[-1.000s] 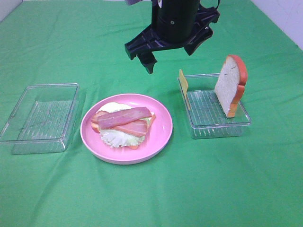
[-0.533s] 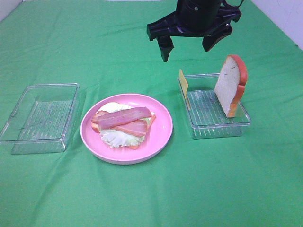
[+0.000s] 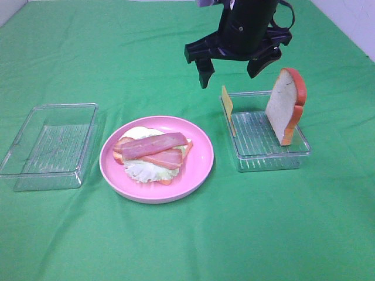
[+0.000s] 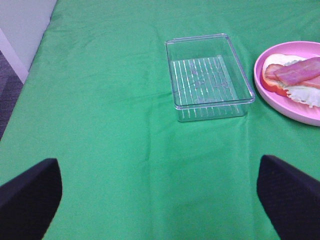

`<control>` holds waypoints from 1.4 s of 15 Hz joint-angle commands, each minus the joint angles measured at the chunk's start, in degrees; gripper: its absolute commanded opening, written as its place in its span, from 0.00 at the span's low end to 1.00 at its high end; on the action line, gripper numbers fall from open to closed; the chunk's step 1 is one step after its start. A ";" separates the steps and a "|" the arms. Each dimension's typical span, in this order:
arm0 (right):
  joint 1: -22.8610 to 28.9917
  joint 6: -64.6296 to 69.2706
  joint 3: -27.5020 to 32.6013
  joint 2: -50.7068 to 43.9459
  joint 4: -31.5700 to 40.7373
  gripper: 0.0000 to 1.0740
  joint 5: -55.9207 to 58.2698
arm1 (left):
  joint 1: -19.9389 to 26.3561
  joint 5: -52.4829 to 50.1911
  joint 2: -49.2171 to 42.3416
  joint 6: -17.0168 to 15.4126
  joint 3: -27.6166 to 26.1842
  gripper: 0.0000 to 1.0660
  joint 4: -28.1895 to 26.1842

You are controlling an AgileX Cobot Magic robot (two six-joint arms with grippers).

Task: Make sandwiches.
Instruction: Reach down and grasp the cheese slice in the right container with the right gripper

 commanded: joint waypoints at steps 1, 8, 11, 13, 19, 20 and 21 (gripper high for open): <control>-2.06 -1.15 -3.21 4.24 3.38 0.82 -0.06 | 0.06 -0.29 -0.17 -0.23 0.06 0.94 0.06; -2.12 -3.09 -13.87 13.29 2.35 0.82 7.45 | 0.06 -0.29 -0.17 -0.23 0.06 0.94 0.06; -2.12 -3.55 -14.50 15.24 2.58 0.82 8.65 | 0.06 -0.29 -0.17 -0.23 0.06 0.94 0.06; -2.12 -3.55 -14.50 15.24 2.52 0.80 8.48 | 0.06 -0.29 -0.17 -0.23 0.06 0.94 0.06; -5.33 -3.84 -14.50 15.76 6.93 0.78 8.65 | 0.06 -0.29 -0.17 -0.23 0.06 0.94 0.06; -5.44 -4.87 -14.50 15.81 8.02 0.78 8.88 | 0.06 -0.29 -0.17 -0.23 0.06 0.94 0.06; -5.44 -5.27 -14.50 15.81 7.73 0.78 8.88 | 0.06 -0.29 -0.17 -0.23 0.06 0.94 0.06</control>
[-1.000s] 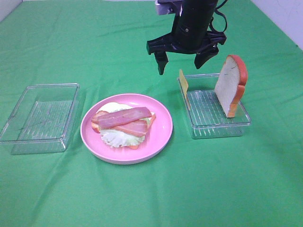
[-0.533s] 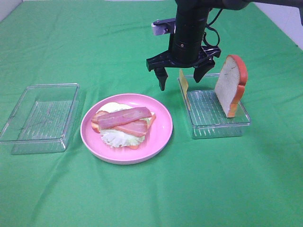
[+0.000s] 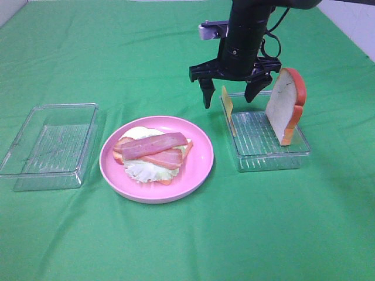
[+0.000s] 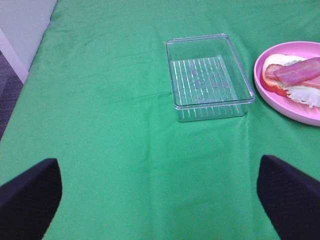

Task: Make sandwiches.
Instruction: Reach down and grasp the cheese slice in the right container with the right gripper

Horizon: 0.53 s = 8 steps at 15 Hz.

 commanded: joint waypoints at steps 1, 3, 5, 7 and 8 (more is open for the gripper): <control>-0.40 -1.89 -0.17 0.74 0.97 0.78 0.34 | 0.06 -0.29 -0.17 -0.23 0.06 0.94 0.06; -0.40 -1.72 -0.17 1.55 1.32 0.78 0.06 | 0.06 -0.29 -0.17 -0.23 0.06 0.94 0.06; -0.46 -1.72 -0.17 1.95 1.20 0.78 0.11 | 0.06 -0.29 -0.17 -0.23 0.06 0.94 0.06; -0.46 -1.72 -0.17 1.95 0.92 0.68 -0.46 | 0.06 -0.29 -0.17 -0.23 0.06 0.94 0.06; -0.46 -1.72 -0.17 1.95 0.40 0.61 -0.92 | 0.06 -0.29 -0.17 -0.23 0.06 0.94 0.06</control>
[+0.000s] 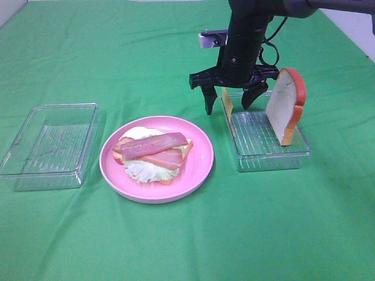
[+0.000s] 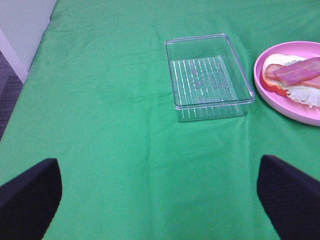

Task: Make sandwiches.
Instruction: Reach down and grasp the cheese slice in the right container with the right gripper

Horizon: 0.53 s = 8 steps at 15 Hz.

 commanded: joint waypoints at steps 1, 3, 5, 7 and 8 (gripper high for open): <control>0.00 -0.29 -0.11 -0.06 -0.74 0.52 -0.74 | 0.06 -0.29 -0.17 -0.23 0.06 0.94 0.06; 0.00 -0.17 -0.11 0.06 -1.03 0.35 -0.92 | 0.06 -0.29 -0.17 -0.23 0.06 0.94 0.06; 0.00 0.29 -0.11 0.11 -3.15 0.11 -1.55 | 0.06 -0.29 -0.17 -0.23 0.06 0.94 0.06; 0.00 0.23 -0.11 0.11 -4.41 0.00 -1.66 | 0.06 -0.29 -0.17 -0.23 0.06 0.94 0.06; 0.00 0.11 -0.11 0.11 -4.81 0.00 -1.66 | 0.06 -0.29 -0.17 -0.23 0.06 0.94 0.06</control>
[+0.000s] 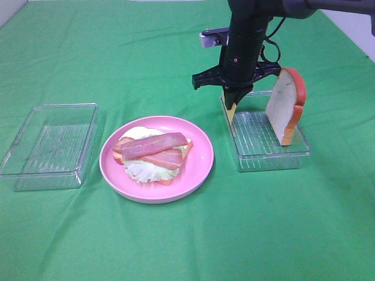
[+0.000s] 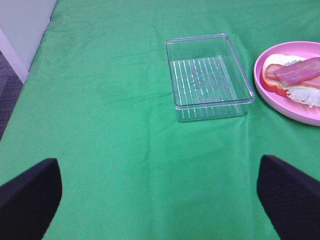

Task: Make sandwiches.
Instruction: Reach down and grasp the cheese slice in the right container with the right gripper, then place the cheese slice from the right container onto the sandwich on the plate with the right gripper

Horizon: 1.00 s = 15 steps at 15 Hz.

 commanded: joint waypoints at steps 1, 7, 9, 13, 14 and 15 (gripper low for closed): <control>0.00 -0.46 -0.11 0.11 -1.15 0.00 -0.40 | 0.06 -0.29 -0.17 -0.23 0.06 0.94 0.06; 0.11 -2.06 -3.67 -0.92 -1.38 0.00 5.21 | 0.06 -0.29 -0.17 -0.23 0.06 0.94 0.06; 0.11 -3.84 -7.79 -1.49 -1.26 0.00 10.37 | 0.06 -0.29 -0.17 -0.23 0.06 0.94 0.06; 0.92 -6.93 -10.66 -4.98 -0.69 0.00 15.87 | 0.06 -0.29 -0.17 -0.23 0.06 0.94 0.06; 2.41 -6.99 -10.66 -8.54 0.40 0.00 15.87 | 0.06 -0.29 -0.17 -0.23 0.06 0.94 0.06; 2.98 -6.99 -10.54 -9.91 0.46 0.00 15.87 | 0.06 -0.29 -0.17 -0.23 0.06 0.94 0.06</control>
